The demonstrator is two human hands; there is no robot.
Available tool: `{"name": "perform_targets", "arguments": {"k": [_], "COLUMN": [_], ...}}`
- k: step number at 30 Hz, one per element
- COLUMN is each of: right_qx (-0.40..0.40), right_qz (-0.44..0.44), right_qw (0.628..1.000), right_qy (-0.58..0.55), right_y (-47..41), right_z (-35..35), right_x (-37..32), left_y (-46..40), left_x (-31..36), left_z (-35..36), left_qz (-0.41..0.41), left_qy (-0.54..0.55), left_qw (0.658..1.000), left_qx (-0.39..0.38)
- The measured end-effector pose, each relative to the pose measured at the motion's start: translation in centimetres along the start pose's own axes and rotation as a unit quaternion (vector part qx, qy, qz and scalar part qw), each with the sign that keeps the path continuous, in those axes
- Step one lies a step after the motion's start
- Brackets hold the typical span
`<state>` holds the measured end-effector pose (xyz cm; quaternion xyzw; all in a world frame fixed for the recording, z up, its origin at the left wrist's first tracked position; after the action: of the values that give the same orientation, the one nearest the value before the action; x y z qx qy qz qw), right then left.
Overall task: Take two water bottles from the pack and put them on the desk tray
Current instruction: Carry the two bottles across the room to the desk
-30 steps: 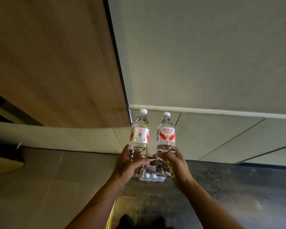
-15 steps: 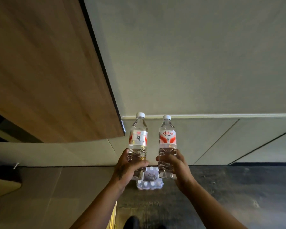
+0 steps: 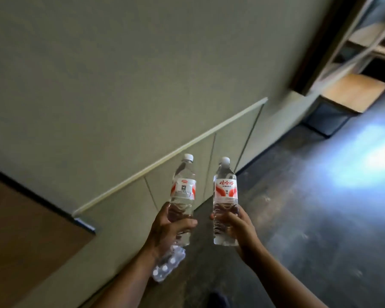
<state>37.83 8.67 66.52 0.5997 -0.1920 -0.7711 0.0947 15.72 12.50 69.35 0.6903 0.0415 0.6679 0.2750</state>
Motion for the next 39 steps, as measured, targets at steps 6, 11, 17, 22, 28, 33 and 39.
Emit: {"name": "perform_targets", "arguments": {"k": [6,11,17,22,28,33,39], "right_qx": [0.15,0.257,0.358,0.384,0.369,0.34,0.313], "right_qz": [-0.033,-0.052,-0.066,-0.076,-0.075,-0.073,-0.076], "right_qw": [0.987,0.963,0.926,0.909,0.916,0.927,0.933], "right_qy": [-0.051,-0.06,-0.104,-0.143,-0.137,-0.14,-0.158], "right_y": [6.4,13.0,22.2,26.7,29.7,30.0,29.3], "right_z": [-7.8,-13.5,-19.9,-23.6,-27.3,-29.3,-29.8], "right_x": [0.3,1.3,4.1,6.1,6.9,7.5,8.3], "left_y": [-2.7,-2.2,1.5,4.9,7.8,8.3,7.7], "left_x": [-0.1,-0.6,-1.2,-2.0,-3.5,-4.1,-4.6], "left_z": [9.0,17.0,27.5,33.4,37.7,38.8,39.1], "left_qz": [-0.006,-0.002,0.01,0.019,0.014,0.013,0.005], "left_qy": [-0.051,-0.102,-0.153,-0.176,-0.175,-0.172,-0.184], "left_qw": [0.985,0.961,0.919,0.902,0.907,0.918,0.921], "left_qx": [-0.168,-0.256,-0.364,-0.393,-0.383,-0.358,-0.343]}}
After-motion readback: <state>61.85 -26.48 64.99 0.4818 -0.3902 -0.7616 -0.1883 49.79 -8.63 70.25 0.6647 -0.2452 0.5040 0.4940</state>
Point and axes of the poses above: each hand's wrist, its own y-axis away from the middle knuckle, its own z-axis out of the palm, x = y × z, the point moved 5 cm from there along -y, towards the middle knuckle, and after that the axes turned 6 degrees about -x, right-handed, at the moved point
